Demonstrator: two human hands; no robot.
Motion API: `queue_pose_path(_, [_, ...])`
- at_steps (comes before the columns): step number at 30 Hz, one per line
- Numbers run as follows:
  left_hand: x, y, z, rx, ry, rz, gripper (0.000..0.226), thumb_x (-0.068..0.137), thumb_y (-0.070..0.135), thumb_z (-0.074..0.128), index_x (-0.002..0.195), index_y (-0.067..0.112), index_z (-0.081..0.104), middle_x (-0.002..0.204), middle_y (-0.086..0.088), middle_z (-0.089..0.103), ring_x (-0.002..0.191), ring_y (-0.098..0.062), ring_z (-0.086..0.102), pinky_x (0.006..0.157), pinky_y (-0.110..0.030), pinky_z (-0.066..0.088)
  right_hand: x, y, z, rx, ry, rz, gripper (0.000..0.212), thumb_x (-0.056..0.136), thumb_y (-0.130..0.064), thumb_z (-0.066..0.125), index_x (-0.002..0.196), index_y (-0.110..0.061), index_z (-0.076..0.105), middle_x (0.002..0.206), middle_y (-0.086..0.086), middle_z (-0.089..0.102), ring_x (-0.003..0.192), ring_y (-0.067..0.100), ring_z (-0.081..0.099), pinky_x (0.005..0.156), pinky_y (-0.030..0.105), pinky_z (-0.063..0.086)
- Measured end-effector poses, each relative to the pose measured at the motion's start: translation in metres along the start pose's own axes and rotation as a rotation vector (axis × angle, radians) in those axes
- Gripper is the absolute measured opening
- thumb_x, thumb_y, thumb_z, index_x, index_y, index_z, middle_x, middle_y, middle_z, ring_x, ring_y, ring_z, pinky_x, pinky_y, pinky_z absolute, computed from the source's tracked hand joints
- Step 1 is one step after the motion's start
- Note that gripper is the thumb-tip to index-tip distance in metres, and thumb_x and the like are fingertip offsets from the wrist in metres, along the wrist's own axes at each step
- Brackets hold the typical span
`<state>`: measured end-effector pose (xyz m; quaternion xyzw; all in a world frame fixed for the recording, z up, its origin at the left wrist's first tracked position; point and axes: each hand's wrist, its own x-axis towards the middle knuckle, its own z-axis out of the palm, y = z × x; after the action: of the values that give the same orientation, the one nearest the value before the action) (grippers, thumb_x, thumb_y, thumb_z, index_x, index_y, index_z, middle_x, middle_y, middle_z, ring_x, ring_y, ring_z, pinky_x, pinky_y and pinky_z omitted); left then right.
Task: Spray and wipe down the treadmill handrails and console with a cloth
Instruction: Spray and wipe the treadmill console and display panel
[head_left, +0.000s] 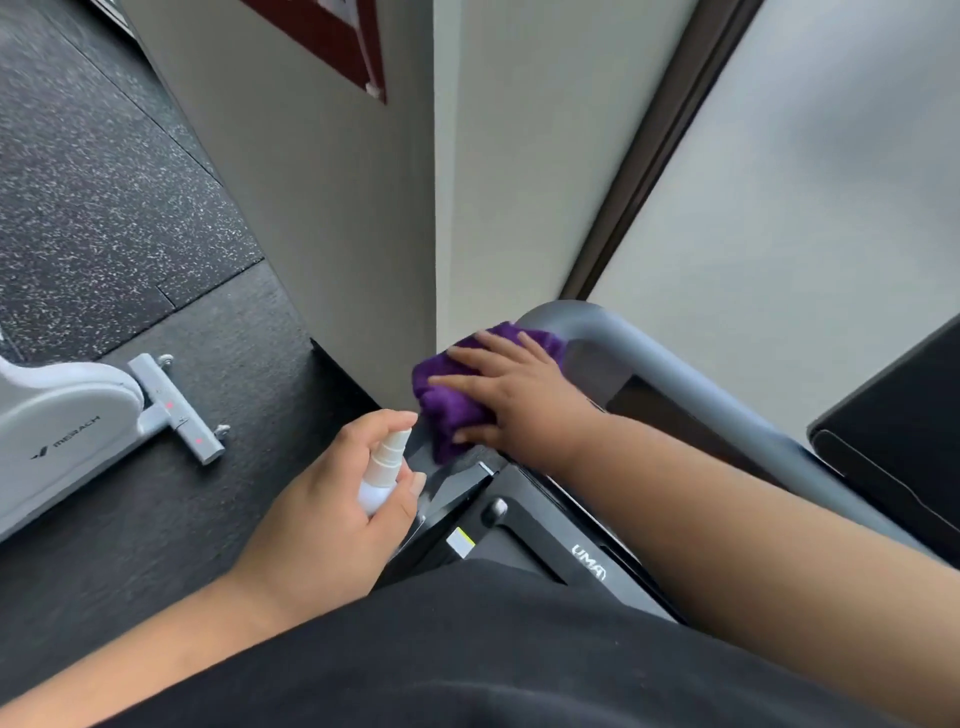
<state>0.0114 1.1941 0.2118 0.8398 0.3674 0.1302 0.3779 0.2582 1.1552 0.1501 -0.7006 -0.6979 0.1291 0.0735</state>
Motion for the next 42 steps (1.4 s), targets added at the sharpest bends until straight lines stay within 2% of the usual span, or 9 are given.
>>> queue_pose_path(5, [0.013,0.014,0.002,-0.002,-0.022,0.075,0.056,0.085,0.026,0.068,0.112,0.061,0.035,0.104,0.030,0.056,0.092,0.011,0.054,0.070,0.003,0.034,0.006,0.010,-0.005,0.028,-0.077,-0.074,0.066,0.088,-0.057,0.065,0.148,-0.041,0.042,0.159,-0.007,0.035,0.151,0.023,0.020,0.122,0.050,0.012])
queue_pose_path(9, [0.019,0.020,0.003,0.003,-0.049,0.131,0.064,0.085,0.025,0.067,0.110,0.070,0.029,0.102,0.028,0.058,0.088,0.009,0.056,0.070,0.002,0.035,-0.003,0.063,-0.043,-0.034,-0.074,0.279,0.068,0.092,-0.054,0.061,0.152,-0.045,0.030,0.163,-0.010,0.023,0.152,0.020,0.014,0.121,0.046,0.018])
queue_pose_path(12, [0.020,0.019,0.004,0.012,-0.049,0.147,0.058,0.085,0.022,0.068,0.112,0.061,0.034,0.100,0.028,0.058,0.085,0.012,0.056,0.069,0.003,0.034,-0.018,0.092,-0.065,0.113,-0.078,0.571,0.072,0.092,-0.047,0.065,0.154,-0.045,0.028,0.158,-0.007,0.032,0.144,0.024,0.032,0.114,0.041,0.032])
queue_pose_path(15, [0.021,0.016,0.002,0.019,-0.049,0.149,0.055,0.084,0.024,0.068,0.116,0.054,0.035,0.099,0.028,0.059,0.084,0.012,0.056,0.070,0.003,0.034,-0.026,0.098,-0.065,0.132,-0.091,0.665,0.078,0.089,-0.045,0.068,0.154,-0.042,0.026,0.152,-0.002,0.040,0.135,0.028,0.043,0.107,0.042,0.040])
queue_pose_path(21, [0.023,0.008,-0.004,0.050,-0.033,0.133,0.063,0.082,0.031,0.065,0.112,0.072,0.027,0.091,0.020,0.063,0.085,0.008,0.057,0.067,-0.003,0.038,-0.021,0.068,-0.044,-0.232,-0.090,0.442,0.088,0.089,-0.051,0.066,0.157,-0.043,0.010,0.166,0.001,0.014,0.149,0.031,0.017,0.116,0.049,0.029])
queue_pose_path(26, [0.026,0.012,-0.002,0.064,-0.059,0.158,0.064,0.083,0.029,0.065,0.109,0.074,0.027,0.092,0.023,0.062,0.085,0.011,0.055,0.068,0.002,0.034,0.006,0.043,-0.047,-0.339,-0.272,0.048,0.086,0.091,-0.048,0.064,0.156,-0.045,0.008,0.167,-0.006,0.009,0.153,0.025,0.006,0.121,0.049,0.016])
queue_pose_path(29, [0.030,0.018,0.000,0.065,-0.073,0.200,0.063,0.083,0.029,0.066,0.111,0.071,0.029,0.092,0.022,0.061,0.085,0.009,0.056,0.068,0.001,0.036,0.005,0.041,-0.044,-0.314,-0.251,0.006,0.086,0.089,-0.052,0.066,0.156,-0.045,0.013,0.166,-0.008,0.011,0.153,0.022,0.005,0.122,0.048,0.012])
queue_pose_path(38, [0.039,0.043,0.011,0.054,-0.160,0.334,0.051,0.087,0.032,0.062,0.118,0.055,0.030,0.092,0.013,0.062,0.090,0.002,0.054,0.070,0.000,0.037,-0.047,0.064,-0.041,-0.059,0.045,0.678,0.084,0.088,-0.052,0.065,0.156,-0.040,0.019,0.159,-0.002,0.029,0.146,0.028,0.025,0.114,0.042,0.032])
queue_pose_path(42, [0.033,0.047,0.019,0.065,-0.192,0.390,0.056,0.085,0.031,0.064,0.120,0.056,0.028,0.090,0.012,0.063,0.088,-0.004,0.055,0.069,-0.003,0.040,-0.091,0.066,-0.041,-0.030,0.138,0.804,0.074,0.091,-0.049,0.063,0.155,-0.036,0.028,0.148,-0.001,0.043,0.136,0.028,0.037,0.106,0.040,0.038])
